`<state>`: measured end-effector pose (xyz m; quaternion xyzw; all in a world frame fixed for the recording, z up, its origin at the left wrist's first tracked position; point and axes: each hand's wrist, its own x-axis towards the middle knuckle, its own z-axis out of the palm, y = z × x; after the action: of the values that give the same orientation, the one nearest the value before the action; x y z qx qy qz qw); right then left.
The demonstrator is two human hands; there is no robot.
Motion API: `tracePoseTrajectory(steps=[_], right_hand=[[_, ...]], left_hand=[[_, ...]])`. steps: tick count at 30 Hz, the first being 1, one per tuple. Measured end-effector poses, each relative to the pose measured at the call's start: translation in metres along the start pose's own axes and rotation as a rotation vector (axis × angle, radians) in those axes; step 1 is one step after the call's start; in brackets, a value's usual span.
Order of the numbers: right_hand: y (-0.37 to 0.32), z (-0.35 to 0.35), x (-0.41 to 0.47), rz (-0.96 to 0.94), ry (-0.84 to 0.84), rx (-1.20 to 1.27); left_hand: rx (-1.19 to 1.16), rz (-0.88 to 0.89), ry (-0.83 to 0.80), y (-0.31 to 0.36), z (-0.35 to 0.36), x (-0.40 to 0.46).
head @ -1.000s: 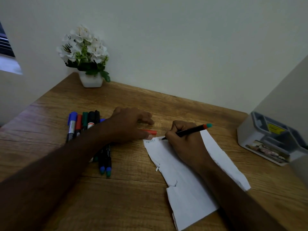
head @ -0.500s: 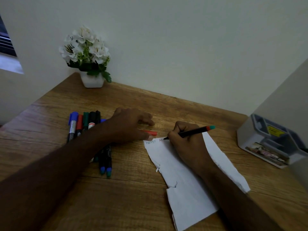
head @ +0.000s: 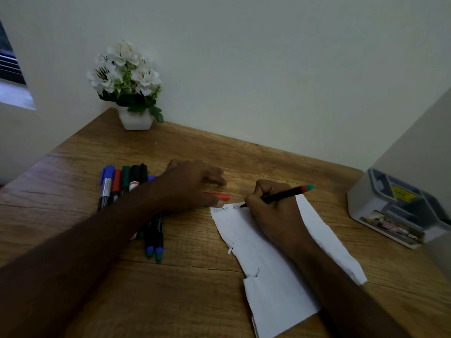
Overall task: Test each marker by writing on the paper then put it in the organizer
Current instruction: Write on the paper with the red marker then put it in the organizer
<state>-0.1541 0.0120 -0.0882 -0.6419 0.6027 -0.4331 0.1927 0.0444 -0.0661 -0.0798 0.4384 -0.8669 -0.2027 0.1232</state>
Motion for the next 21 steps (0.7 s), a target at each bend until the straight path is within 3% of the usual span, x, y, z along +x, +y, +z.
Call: tracePoseTrajectory(steps=[21], right_hand=[[0.0014, 0.0006, 0.0009, -0.017, 0.02, -0.002]], left_hand=[[-0.01, 0.001, 0.008, 0.002, -0.0007, -0.0015]])
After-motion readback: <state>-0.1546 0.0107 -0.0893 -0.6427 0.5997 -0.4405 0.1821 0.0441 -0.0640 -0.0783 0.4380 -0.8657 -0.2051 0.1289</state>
